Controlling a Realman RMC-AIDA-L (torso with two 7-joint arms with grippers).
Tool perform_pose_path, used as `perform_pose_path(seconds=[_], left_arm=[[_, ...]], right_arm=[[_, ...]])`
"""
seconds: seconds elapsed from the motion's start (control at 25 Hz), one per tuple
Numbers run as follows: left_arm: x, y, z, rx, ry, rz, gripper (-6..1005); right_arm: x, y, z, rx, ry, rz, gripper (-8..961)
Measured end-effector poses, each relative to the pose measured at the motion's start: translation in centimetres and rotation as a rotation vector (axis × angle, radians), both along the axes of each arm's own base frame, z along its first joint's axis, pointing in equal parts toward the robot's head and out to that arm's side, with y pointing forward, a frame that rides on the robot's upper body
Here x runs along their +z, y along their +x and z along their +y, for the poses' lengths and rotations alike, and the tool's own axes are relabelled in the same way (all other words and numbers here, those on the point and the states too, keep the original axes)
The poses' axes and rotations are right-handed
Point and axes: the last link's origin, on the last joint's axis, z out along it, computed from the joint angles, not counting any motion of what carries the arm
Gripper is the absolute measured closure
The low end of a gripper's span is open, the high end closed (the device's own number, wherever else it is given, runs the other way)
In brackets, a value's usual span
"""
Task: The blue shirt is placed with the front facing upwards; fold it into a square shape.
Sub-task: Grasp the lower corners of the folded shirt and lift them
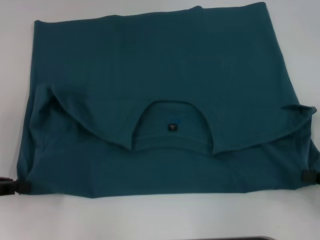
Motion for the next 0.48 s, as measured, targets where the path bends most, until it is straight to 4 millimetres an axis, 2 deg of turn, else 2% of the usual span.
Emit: perform_pose_path(seconds=[0.48], left_arm=[[0.0, -0.4, -1.7, 0.004, -0.012, -0.033, 1001]], right_arm=[[-0.2, 0.8, -2.1, -0.034, -0.018, -0.003, 916]])
